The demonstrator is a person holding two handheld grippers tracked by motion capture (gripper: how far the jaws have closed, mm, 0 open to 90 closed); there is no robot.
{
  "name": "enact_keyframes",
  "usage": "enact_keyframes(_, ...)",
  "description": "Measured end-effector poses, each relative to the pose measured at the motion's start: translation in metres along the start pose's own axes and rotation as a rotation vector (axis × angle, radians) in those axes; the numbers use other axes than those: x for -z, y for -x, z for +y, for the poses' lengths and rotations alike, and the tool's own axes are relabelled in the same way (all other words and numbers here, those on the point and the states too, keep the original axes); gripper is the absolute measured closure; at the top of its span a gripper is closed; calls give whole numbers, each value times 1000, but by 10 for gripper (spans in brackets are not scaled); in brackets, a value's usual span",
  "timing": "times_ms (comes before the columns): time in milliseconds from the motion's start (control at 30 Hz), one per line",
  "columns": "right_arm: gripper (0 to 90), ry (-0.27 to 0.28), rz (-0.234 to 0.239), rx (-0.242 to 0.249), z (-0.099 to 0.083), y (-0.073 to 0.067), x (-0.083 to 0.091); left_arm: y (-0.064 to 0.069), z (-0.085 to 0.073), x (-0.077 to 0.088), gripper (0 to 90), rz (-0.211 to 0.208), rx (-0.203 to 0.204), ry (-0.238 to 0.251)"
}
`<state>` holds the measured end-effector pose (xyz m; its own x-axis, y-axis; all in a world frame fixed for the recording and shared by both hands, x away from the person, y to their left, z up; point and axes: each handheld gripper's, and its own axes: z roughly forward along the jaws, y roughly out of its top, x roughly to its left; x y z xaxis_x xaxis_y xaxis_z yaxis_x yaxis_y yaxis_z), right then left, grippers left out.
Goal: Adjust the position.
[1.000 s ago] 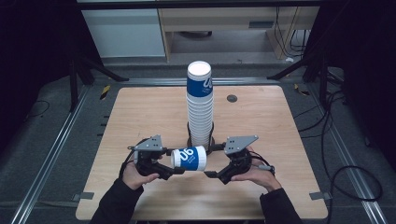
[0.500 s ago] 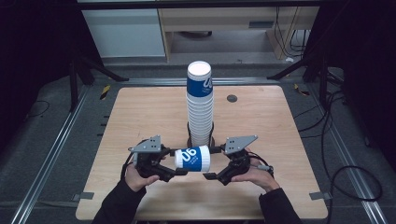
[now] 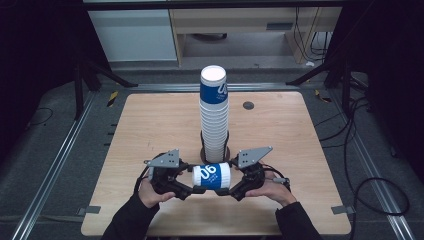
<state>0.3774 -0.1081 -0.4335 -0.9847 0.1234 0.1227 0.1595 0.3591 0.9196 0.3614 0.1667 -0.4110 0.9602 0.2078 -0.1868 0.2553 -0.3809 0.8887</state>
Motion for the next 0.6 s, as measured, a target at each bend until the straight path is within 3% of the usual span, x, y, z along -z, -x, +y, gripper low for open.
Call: enact_keyframes(600,147,6,-24,21,2,-1,6,0,4,7,248,32,1,3)
